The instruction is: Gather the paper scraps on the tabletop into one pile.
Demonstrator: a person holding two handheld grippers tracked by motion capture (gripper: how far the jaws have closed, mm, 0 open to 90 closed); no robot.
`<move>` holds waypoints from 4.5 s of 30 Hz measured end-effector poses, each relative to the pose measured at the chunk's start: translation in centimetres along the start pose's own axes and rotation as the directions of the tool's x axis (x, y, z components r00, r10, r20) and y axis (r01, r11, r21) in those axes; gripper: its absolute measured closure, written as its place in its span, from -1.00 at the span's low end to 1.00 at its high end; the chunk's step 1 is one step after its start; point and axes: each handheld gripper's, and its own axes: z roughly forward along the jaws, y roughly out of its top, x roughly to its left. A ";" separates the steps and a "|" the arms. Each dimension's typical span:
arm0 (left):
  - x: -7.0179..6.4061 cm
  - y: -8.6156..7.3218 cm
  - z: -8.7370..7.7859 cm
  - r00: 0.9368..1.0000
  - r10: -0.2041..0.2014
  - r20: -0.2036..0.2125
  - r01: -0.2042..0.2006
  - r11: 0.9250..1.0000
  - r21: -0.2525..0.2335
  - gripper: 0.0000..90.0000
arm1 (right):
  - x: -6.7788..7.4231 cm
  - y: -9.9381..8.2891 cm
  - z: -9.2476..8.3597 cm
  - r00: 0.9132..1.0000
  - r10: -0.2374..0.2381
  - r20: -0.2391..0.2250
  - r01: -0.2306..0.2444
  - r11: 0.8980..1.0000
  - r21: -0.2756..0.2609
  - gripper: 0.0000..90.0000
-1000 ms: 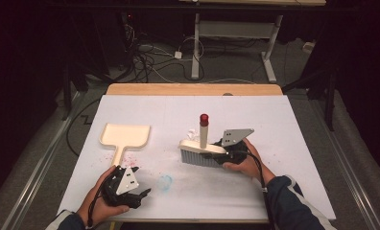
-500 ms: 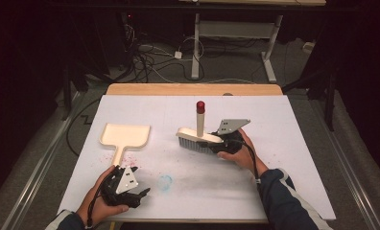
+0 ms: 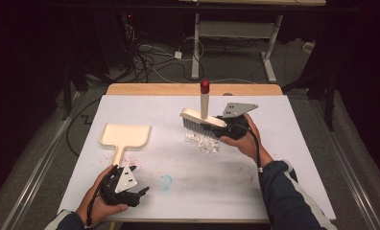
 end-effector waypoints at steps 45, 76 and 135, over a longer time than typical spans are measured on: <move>0.0 -0.1 0.5 1.000 0.005 0.016 -0.006 1.000 0.026 -0.56 | -1.8 -5.9 1.3 0.998 -0.009 -0.055 0.011 0.999 0.047 0.50; 1.1 -0.6 -0.2 0.999 -0.025 -0.031 0.026 0.999 0.026 -0.56 | -0.2 -3.8 -4.7 0.973 0.060 0.221 -0.046 0.997 -0.068 0.50; 10.1 -3.5 2.7 0.826 -0.538 -0.168 0.552 0.833 0.042 -0.45 | 4.3 -7.3 -11.4 0.931 0.122 0.345 -0.110 0.992 -0.055 0.51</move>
